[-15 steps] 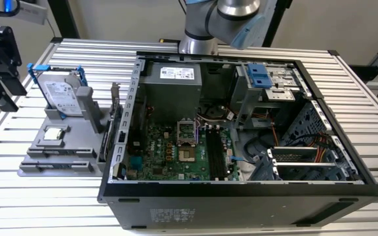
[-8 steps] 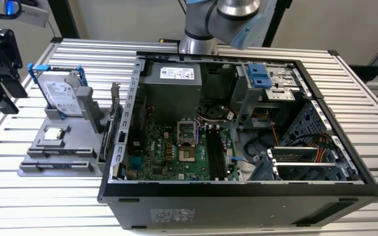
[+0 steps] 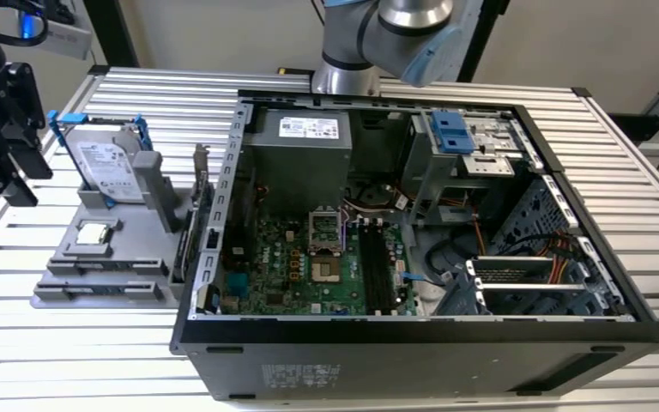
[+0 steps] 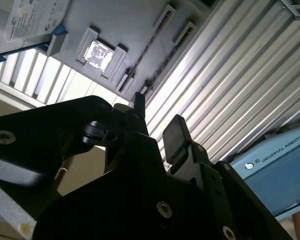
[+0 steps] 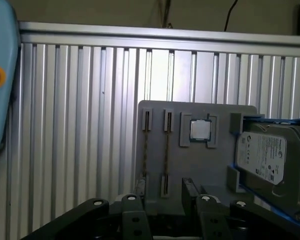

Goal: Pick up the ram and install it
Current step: 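Pick up the ram and move it above insertion slot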

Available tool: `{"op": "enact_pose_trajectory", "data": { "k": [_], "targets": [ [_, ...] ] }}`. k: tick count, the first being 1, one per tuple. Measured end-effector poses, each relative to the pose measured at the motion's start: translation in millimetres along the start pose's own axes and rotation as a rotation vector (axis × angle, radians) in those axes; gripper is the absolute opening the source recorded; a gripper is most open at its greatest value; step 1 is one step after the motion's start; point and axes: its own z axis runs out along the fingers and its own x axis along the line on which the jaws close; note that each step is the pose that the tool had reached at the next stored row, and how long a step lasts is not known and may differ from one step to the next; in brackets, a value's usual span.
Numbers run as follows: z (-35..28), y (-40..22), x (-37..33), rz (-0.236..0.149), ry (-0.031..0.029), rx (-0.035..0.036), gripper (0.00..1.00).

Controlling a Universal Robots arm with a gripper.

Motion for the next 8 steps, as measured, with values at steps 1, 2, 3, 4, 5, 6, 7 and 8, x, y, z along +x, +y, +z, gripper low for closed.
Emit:
{"op": "enact_pose_trajectory", "data": {
  "k": [1,2,3,4,5,6,7,8],
  "targets": [
    [1.2,-0.2,-0.1,0.000,0.0000,0.0000,1.00],
    [2.4,-0.5,0.0,0.000,0.0001,-0.0001,1.00],
    [3.7,-0.9,0.0,0.000,0.0001,0.0000,1.00],
    [5.1,-1.4,0.1,0.000,0.0001,0.0000,1.00],
    [6.8,-1.9,0.1,0.000,-0.0001,0.0001,1.00],
    [8.1,-2.3,0.1,0.000,-0.0001,0.0001,1.00],
    [9.8,-2.7,0.1,0.000,-0.0002,0.0002,1.00],
    [11.6,-3.0,0.1,0.000,-0.0001,0.0001,1.00]
  ]
}}
